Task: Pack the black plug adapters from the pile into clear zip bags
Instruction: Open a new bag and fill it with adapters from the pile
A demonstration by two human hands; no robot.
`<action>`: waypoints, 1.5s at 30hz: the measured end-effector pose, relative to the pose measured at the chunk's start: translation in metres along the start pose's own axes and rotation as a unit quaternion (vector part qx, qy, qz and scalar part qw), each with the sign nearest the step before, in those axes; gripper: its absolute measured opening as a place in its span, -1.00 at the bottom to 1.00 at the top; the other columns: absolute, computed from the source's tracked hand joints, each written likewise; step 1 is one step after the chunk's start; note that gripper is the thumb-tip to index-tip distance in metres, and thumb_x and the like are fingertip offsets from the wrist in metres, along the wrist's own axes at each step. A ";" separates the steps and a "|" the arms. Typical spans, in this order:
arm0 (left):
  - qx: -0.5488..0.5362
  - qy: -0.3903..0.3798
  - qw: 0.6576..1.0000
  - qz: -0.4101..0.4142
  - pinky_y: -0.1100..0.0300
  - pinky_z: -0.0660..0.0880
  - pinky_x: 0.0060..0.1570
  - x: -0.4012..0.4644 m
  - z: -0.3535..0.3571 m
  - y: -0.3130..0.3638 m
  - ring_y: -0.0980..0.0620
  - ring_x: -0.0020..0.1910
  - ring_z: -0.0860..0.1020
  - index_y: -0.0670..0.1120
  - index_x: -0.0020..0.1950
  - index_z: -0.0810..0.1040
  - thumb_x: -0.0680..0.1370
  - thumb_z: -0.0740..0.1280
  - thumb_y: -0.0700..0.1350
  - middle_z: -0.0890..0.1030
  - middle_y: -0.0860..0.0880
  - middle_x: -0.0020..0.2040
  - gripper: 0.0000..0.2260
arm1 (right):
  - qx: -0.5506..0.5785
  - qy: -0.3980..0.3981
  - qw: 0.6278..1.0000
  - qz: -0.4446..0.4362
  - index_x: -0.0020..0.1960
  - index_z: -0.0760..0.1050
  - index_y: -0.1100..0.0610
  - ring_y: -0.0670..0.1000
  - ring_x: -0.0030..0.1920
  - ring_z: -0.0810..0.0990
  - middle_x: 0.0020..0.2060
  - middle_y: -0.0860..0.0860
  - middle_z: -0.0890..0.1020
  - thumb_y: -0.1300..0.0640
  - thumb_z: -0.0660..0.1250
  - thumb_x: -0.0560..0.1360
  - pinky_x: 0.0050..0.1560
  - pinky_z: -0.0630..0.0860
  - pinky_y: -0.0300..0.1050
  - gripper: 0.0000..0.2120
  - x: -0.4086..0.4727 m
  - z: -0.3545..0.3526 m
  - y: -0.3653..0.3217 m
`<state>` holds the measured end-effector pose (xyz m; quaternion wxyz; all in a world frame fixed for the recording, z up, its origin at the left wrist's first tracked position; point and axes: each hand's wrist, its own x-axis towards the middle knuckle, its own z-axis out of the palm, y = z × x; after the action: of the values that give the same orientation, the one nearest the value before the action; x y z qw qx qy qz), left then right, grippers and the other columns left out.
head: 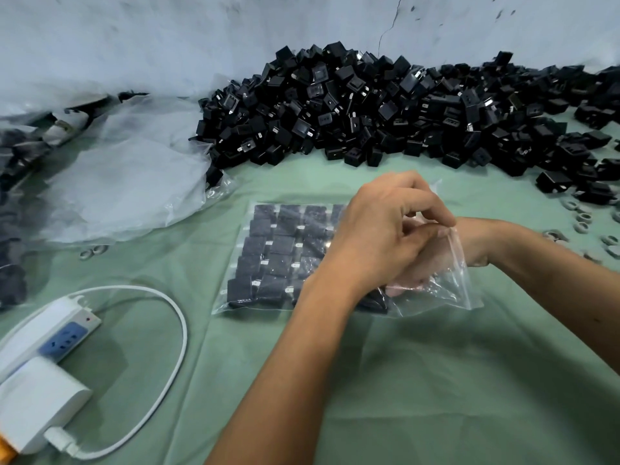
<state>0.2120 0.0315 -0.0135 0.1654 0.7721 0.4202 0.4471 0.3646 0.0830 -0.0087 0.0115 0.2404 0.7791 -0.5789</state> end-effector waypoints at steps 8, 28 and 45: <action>0.025 -0.038 0.999 -0.006 0.04 0.54 -0.13 -0.003 0.011 -0.007 0.08 -0.10 0.54 -0.03 -0.08 0.74 0.46 0.58 -0.18 0.60 0.09 -0.14 -0.91 | 0.068 0.136 0.985 0.075 -0.19 0.65 0.20 -0.06 -0.59 0.36 -0.50 0.11 0.49 0.28 0.44 0.52 -0.61 0.24 -0.36 -0.88 -0.031 -0.069 0.025; 0.130 0.072 0.973 -0.176 0.11 0.44 0.08 -0.004 -0.017 -0.041 0.01 0.03 0.51 -0.03 -0.06 0.64 0.64 0.35 -0.08 0.60 0.06 -0.09 -0.88 | -0.348 0.429 0.821 0.144 0.13 0.56 -0.03 0.14 0.14 0.60 0.09 0.04 0.65 -0.08 0.52 0.48 0.18 0.55 0.04 -0.71 0.106 -0.124 0.038; 0.219 -0.230 0.945 -0.085 -0.02 0.33 0.36 0.071 0.015 -0.014 -0.05 0.22 0.27 0.28 0.21 0.64 0.60 0.27 -0.37 0.40 0.00 0.15 -0.48 | 0.194 0.444 0.875 0.006 0.09 0.63 0.16 0.05 -0.30 0.48 -0.14 0.25 0.62 0.29 0.47 0.48 -0.33 0.47 -0.20 -0.80 -0.038 -0.058 0.072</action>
<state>0.2354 0.0979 0.0087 0.1220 0.8324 0.5224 0.1391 0.4414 0.1368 -0.0427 -0.3789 0.4740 0.5729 -0.5509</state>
